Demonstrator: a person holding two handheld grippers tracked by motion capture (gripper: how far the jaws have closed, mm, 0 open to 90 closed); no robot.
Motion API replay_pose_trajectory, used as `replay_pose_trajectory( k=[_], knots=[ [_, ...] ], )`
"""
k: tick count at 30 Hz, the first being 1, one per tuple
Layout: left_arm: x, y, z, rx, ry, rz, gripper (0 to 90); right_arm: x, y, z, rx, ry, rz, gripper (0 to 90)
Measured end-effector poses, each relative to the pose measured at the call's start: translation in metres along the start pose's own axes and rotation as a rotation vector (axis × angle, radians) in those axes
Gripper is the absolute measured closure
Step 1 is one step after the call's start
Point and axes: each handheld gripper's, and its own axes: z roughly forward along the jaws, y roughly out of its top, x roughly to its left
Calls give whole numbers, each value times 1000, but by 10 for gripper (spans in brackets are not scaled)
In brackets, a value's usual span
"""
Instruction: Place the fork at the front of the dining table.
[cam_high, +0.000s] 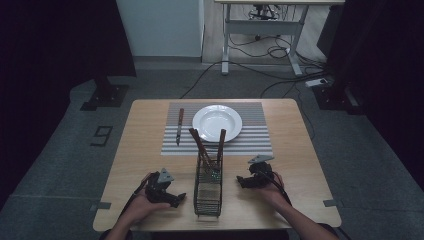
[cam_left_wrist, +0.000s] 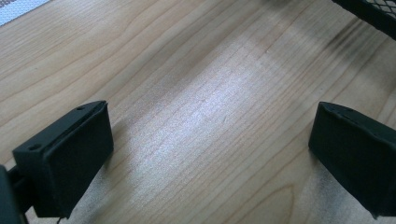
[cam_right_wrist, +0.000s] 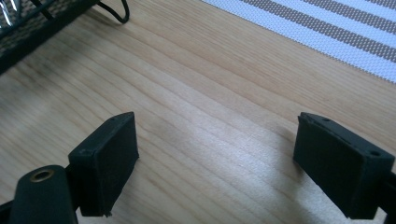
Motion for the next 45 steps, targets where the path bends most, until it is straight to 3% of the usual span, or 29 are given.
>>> replay_pose_trajectory(
  k=[10, 15, 20, 23, 28, 33, 36, 39, 45],
  knots=[
    [0, 0, 0, 0, 0, 0, 0, 1, 3, -7, -34, 17, 25, 146],
    [0, 0, 0, 0, 0, 0, 0, -4, 7, -14, -64, 41, 83, 151],
    [0, 0, 0, 0, 0, 0, 0, -8, 10, -23, -113, 46, 101, 160],
    [0, 0, 0, 0, 0, 1, 0, -10, 11, -27, -122, 77, 122, 163],
    [0, 0, 0, 0, 0, 1, 0, -7, 13, -32, -133, 92, 104, 166],
    [0, 0, 0, 0, 0, 1, 0, -2, 17, -39, -168, 76, 43, 178],
    [0, 0, 0, 0, 0, 1, 0, -1, 19, -43, -177, 87, 35, 184],
    [0, 0, 0, 0, 0, 1, 0, 0, 22, -47, -188, 124, 63, 185],
    [0, 0, 0, 0, -1, 2, 0, 2, 30, -59, -228, 161, 75, 196]
  ],
)
